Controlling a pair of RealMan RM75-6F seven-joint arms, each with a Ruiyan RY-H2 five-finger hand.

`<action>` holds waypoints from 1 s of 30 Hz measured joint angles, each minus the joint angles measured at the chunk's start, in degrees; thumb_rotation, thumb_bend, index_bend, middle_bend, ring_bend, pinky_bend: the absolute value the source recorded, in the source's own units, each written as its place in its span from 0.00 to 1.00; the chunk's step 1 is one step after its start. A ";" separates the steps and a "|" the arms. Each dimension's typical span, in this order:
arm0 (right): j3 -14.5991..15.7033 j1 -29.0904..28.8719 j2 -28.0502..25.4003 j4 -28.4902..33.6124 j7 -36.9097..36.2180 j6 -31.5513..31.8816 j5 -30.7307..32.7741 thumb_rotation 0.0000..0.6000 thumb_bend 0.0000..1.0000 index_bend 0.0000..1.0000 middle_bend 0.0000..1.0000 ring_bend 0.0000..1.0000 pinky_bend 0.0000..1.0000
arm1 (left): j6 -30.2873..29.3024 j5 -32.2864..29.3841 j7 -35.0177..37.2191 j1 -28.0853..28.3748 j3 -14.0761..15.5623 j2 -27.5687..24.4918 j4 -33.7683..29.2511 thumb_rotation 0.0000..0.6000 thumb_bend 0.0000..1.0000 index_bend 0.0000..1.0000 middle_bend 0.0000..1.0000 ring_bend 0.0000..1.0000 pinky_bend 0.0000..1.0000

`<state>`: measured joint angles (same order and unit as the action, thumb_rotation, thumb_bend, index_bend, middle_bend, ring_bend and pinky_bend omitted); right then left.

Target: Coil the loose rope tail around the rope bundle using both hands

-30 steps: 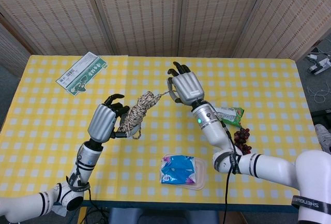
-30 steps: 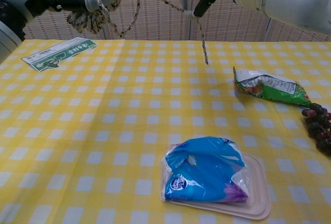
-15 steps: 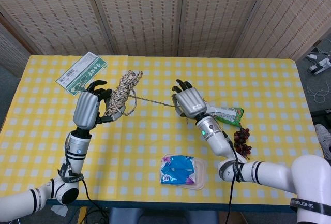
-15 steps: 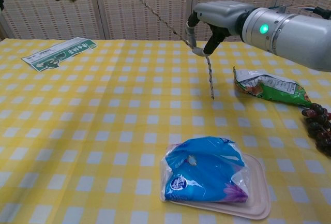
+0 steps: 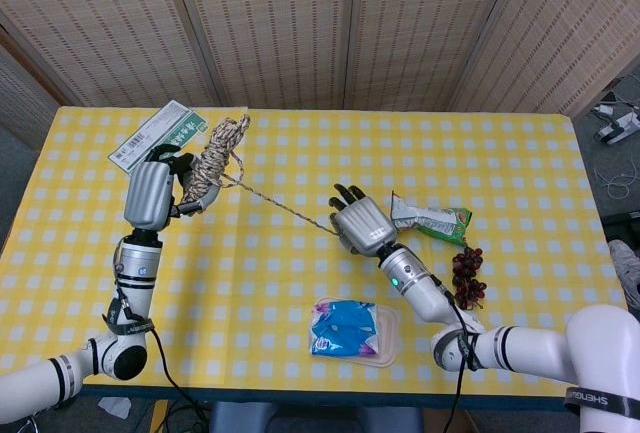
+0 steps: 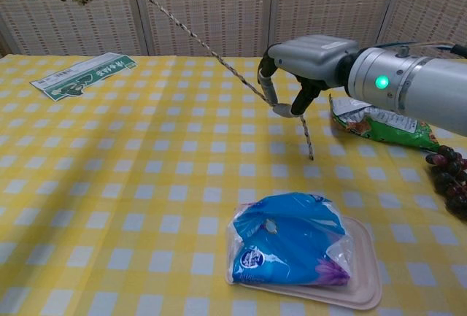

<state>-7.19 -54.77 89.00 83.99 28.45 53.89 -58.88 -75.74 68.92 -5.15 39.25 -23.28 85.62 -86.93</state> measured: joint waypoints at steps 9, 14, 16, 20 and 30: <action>1.46 0.81 -1.22 4.57 0.98 0.49 -4.82 1.00 0.36 0.57 0.25 0.06 0.14 | 0.12 -3.90 -9.14 1.22 -0.84 0.77 2.88 0.42 0.28 0.75 0.82 0.65 0.25; 1.95 1.31 -2.94 8.84 1.89 1.45 -7.65 1.00 0.37 0.57 0.25 0.06 0.14 | 1.14 -8.06 -13.63 2.21 -1.66 0.97 4.32 0.41 0.28 0.75 0.82 0.65 0.25; 2.16 1.54 -3.71 10.62 2.53 1.70 -8.46 1.00 0.36 0.57 0.25 0.06 0.14 | 1.53 -9.45 -14.34 2.57 -2.12 1.12 5.01 0.41 0.28 0.75 0.82 0.65 0.25; 2.90 2.04 -4.66 13.12 3.56 1.81 -9.74 1.00 0.36 0.57 0.25 0.06 0.14 | 2.09 -11.07 -15.38 3.13 -2.62 1.36 6.68 0.41 0.28 0.75 0.83 0.65 0.25; 0.34 2.18 -6.58 17.11 0.75 3.90 -16.29 1.00 0.36 0.57 0.25 0.06 0.14 | 2.61 -10.57 -17.05 3.28 -0.11 1.89 8.35 0.49 0.28 0.75 0.83 0.65 0.25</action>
<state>-6.85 -52.58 82.42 101.09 29.20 57.79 -75.17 -73.13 58.36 -22.20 42.53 -23.39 87.51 -78.58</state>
